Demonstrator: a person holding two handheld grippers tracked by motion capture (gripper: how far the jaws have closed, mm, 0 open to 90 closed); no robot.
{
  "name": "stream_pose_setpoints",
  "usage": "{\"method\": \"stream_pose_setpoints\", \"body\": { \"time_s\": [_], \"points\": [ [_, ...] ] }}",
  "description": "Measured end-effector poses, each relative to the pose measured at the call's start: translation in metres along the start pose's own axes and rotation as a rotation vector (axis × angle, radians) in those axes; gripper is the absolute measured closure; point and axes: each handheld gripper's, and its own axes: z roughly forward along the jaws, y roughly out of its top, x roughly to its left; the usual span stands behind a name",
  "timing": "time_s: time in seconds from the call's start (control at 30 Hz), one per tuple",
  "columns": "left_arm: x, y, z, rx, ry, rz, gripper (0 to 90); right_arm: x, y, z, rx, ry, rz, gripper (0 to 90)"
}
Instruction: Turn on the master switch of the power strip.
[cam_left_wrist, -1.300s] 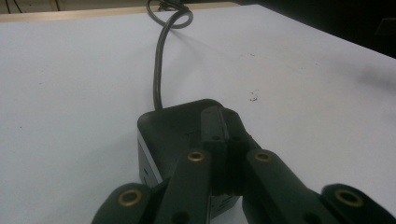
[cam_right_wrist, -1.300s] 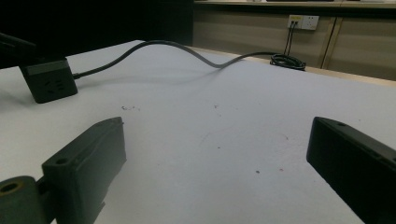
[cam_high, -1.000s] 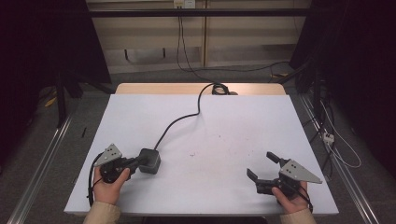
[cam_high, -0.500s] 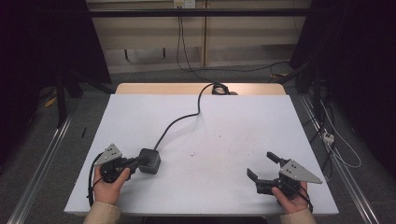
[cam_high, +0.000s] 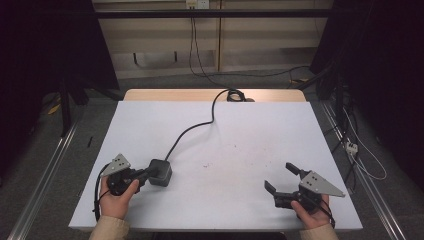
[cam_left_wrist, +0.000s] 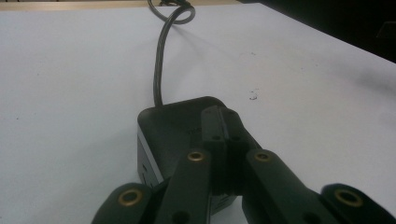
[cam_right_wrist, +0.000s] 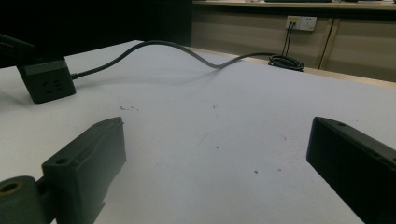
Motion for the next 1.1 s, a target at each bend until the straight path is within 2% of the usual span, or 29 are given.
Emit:
{"method": "stream_pose_setpoints", "body": {
  "time_s": [0.53,0.7,1.1],
  "points": [
    [-0.0011,0.0010,0.0003,0.008,0.006,0.005,90.0,0.0001,0.0000,0.0002,-0.001,0.000,-0.001,4.3],
    [-0.0001,0.0006,0.0003,0.003,0.001,-0.010,90.0,0.0002,0.0000,0.0002,-0.001,0.000,-0.002,4.3],
    [-0.0013,0.0014,0.0003,0.012,0.010,-0.003,90.0,0.0003,0.0000,0.0002,-0.002,0.000,-0.003,4.3]
  ]
}}
